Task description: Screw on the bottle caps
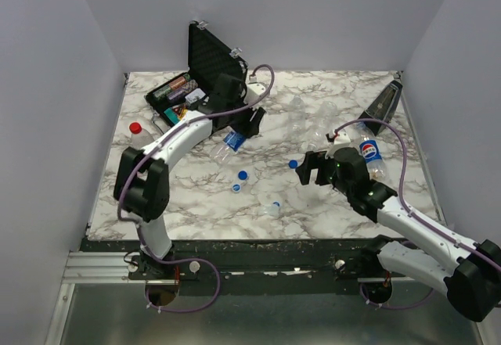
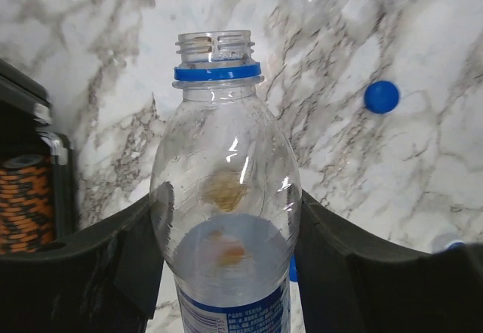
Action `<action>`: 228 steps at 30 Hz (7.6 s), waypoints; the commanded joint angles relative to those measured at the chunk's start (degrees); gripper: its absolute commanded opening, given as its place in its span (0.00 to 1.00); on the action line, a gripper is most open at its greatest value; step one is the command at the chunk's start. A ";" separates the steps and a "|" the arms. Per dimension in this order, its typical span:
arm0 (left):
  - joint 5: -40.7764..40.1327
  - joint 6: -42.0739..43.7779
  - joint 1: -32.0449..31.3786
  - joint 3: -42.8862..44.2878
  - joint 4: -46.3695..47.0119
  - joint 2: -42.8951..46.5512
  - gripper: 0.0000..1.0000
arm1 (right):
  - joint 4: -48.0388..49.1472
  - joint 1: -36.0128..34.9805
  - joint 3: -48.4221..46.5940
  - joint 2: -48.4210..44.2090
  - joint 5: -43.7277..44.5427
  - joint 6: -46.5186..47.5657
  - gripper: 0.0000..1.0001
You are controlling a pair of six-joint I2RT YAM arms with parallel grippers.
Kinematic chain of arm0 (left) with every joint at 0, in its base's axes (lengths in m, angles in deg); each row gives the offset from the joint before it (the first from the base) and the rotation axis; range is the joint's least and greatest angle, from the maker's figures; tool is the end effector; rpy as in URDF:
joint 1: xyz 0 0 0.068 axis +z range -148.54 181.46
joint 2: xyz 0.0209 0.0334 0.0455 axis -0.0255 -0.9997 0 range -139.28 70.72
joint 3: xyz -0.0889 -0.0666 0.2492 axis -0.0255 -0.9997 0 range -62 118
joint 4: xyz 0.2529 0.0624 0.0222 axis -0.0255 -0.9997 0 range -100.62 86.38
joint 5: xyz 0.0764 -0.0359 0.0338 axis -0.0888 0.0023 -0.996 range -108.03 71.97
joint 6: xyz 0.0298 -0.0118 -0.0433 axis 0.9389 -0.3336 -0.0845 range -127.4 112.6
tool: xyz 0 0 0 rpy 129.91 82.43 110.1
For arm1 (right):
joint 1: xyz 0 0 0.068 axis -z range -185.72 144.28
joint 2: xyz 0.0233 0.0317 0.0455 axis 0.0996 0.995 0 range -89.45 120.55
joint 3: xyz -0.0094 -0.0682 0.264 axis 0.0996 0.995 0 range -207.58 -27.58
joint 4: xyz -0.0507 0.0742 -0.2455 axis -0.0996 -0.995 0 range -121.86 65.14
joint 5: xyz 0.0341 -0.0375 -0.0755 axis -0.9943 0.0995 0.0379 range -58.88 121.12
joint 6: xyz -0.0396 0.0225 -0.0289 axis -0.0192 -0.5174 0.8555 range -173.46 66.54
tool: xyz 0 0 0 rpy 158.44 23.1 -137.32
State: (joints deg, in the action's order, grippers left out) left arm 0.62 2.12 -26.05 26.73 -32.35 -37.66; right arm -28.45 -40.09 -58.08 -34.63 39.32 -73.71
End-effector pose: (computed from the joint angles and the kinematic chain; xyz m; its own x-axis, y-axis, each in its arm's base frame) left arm 0.3723 -0.2068 0.2578 -0.5503 0.4633 -0.6946 0.7272 0.6748 -0.1259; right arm 0.1782 0.1157 0.2319 -0.5198 0.0595 -0.8522 -0.2930 0.9247 0.2433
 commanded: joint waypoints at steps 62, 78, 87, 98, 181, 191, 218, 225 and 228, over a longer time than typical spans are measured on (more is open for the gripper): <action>15.36 8.23 -2.20 -63.86 43.41 85.26 0.29 | -29.98 1.59 -45.35 55.91 -1.53 11.37 0.51; 15.97 8.24 -2.46 -64.03 43.50 84.74 0.29 | -30.68 1.59 -45.96 56.09 -1.61 11.73 0.45; 16.68 8.59 -2.73 -64.12 43.58 83.94 0.28 | -30.77 1.59 -43.51 50.83 -3.90 12.34 0.31; 17.56 8.58 -7.46 -64.29 44.20 78.77 0.23 | -30.86 -0.87 -35.51 26.59 -14.53 15.94 0.29; 19.67 12.81 -16.26 -61.75 38.84 68.30 0.16 | -38.06 -22.05 -43.33 12.05 -35.89 48.37 0.29; 19.58 10.00 -16.26 -61.48 40.15 67.51 0.13 | -40.61 -22.58 -44.64 13.64 -34.66 49.43 0.28; 20.46 5.95 -16.70 -63.50 48.06 66.63 0.09 | -39.91 -22.93 -43.77 15.66 -30.45 41.26 0.24; 18.61 4.55 -17.05 -64.12 50.61 66.98 0.08 | -37.98 -22.93 -44.03 16.63 -26.06 35.82 0.22; 17.03 3.32 -17.05 -64.73 52.98 67.16 0.07 | -37.19 -22.93 -43.86 16.89 -22.64 32.57 0.21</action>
State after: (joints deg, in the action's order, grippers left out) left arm 17.84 7.10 -42.07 -38.32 7.25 27.95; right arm -66.35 -62.14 -102.16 -19.92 11.26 -35.41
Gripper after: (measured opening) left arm 0.628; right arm 0.392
